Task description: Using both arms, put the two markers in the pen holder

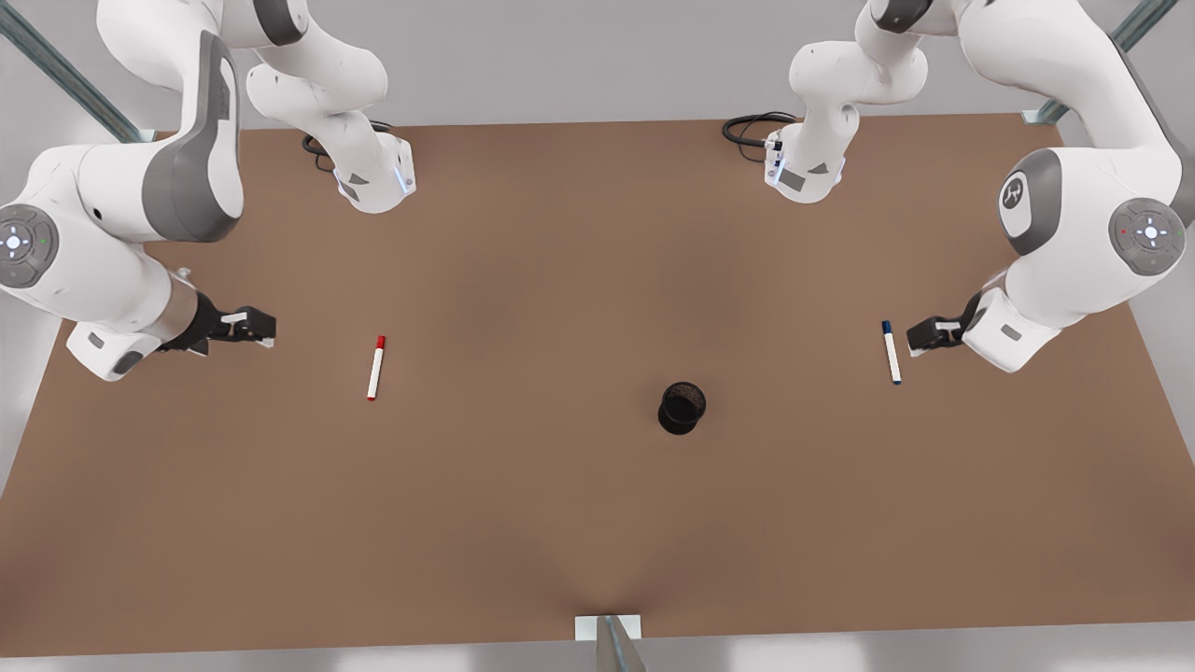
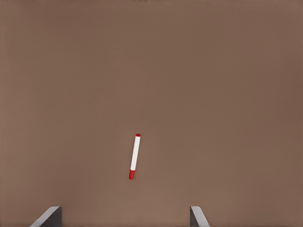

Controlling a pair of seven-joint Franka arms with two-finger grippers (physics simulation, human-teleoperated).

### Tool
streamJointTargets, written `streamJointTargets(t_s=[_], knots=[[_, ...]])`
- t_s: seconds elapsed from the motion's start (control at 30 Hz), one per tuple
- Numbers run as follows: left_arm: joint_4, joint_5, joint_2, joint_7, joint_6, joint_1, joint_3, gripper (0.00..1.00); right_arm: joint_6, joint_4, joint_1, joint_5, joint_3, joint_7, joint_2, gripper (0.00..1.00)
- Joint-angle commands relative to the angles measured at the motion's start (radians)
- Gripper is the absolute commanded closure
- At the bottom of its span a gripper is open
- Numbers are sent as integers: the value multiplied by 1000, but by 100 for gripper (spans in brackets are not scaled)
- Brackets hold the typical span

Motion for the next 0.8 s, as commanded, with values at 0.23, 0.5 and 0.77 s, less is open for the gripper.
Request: streamJointTargets(t_s=[0.23, 0.5, 0.77], knots=[[-386, -3, -22, 76, 332, 32, 11, 0, 6, 0, -3, 2, -2, -74, -1, 0], [-660, -8, -1, 240, 665, 182, 14, 0, 6, 0, -3, 2, -2, -76, -1, 0], [-717, -8, 122, 372, 875, 248, 14, 23, 6, 0, -3, 2, -2, -76, -1, 0]])
